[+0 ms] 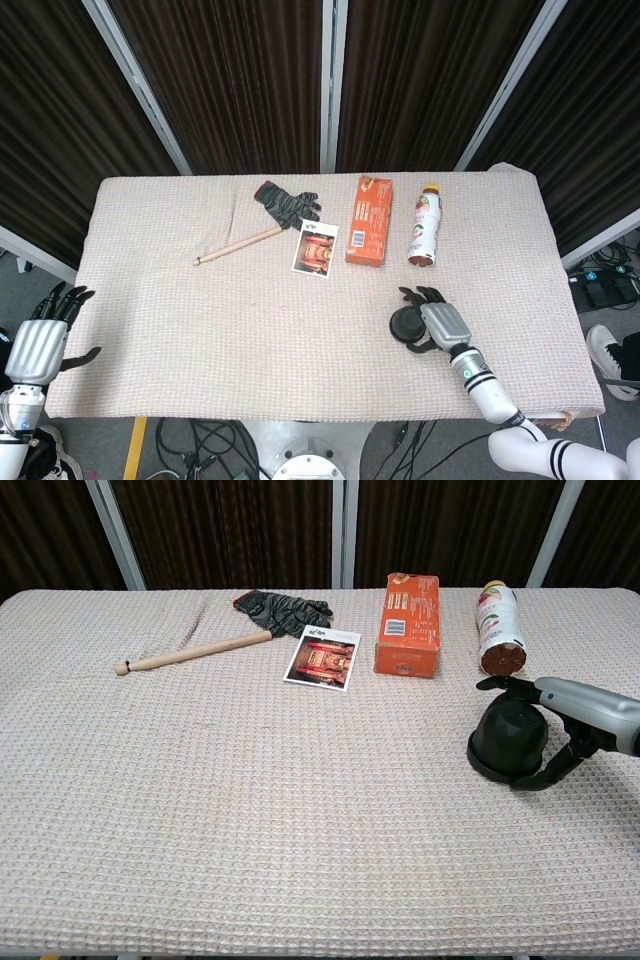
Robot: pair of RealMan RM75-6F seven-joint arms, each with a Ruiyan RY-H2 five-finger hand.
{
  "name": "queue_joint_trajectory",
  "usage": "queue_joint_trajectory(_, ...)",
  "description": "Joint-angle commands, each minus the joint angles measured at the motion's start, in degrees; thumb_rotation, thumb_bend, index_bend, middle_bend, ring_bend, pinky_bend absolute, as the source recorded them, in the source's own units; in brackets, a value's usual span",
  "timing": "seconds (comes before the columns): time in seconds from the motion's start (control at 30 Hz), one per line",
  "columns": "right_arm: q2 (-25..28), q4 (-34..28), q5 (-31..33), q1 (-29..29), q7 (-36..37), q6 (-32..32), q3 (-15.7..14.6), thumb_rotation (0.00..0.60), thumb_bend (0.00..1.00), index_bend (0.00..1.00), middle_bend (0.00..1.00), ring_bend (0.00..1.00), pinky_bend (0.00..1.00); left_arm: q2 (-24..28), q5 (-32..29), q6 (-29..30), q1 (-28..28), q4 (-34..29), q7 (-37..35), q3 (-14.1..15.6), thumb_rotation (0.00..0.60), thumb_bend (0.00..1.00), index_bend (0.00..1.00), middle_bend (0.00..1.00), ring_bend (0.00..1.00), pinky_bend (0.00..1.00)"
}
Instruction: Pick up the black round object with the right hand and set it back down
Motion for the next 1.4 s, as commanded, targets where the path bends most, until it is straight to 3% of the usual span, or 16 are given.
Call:
queue_joint_trajectory(0.03,-0.08,0.15,0.07,0.08,-0.05,-0.11,-0.12,0.600,0.04,0.00,0.20,0.00,0.00,0.04,0.00,-0.02,-0.01,-0.01,0.01,0.00,0.600,0.12,0.16,0.13,0.00,0.18)
queue_joint_trajectory(0.63,-1.01,0.99,-0.34,-0.27,-0.45,2.30,-0.14,0.600,0.10,0.00,0.33,0.00,0.00,0.19,0.02,-0.15,0.03,-0.22,0.23,0.07,0.600,0.12,0.16,0.13,0.00,0.18)
queue_joint_trajectory(0.7,-1.02,1.02,-0.56,-0.44,-0.31,2.92,-0.06,0.600,0.10,0.05,0.36,0.00,0.00,0.23,0.04,-0.17,0.02,-0.27,0.28,0.07,0.600,0.12,0.16,0.13,0.00,0.18)
queue_joint_trajectory(0.87,-0.30,0.55,-1.10,-1.14,0.30,5.03,0.34,0.600,0.12,0.28,0.44,0.06,0.00,0.31,0.10,-0.29,-0.02,-0.46,0.45,0.14,0.600,0.12,0.16,0.13,0.00,0.18)
queue_joint_trajectory(1.03,0.77,0.05,-1.95,-2.26,1.58,7.90,0.78,0.600,0.13,0.40,0.46,0.10,0.00,0.29,0.13,-0.50,0.07,-0.56,0.64,0.40,0.600,0.12,0.16,0.13,0.00,0.18)
queue_joint_trajectory(1.4,3.55,-2.23,-2.76,-3.01,2.38,10.31,1.65,0.600,0.14,0.45,0.48,0.12,0.00,0.20,0.75,-0.81,-0.41,-1.21,1.37,0.53,0.600,0.12,0.16,0.13,0.00,0.18)
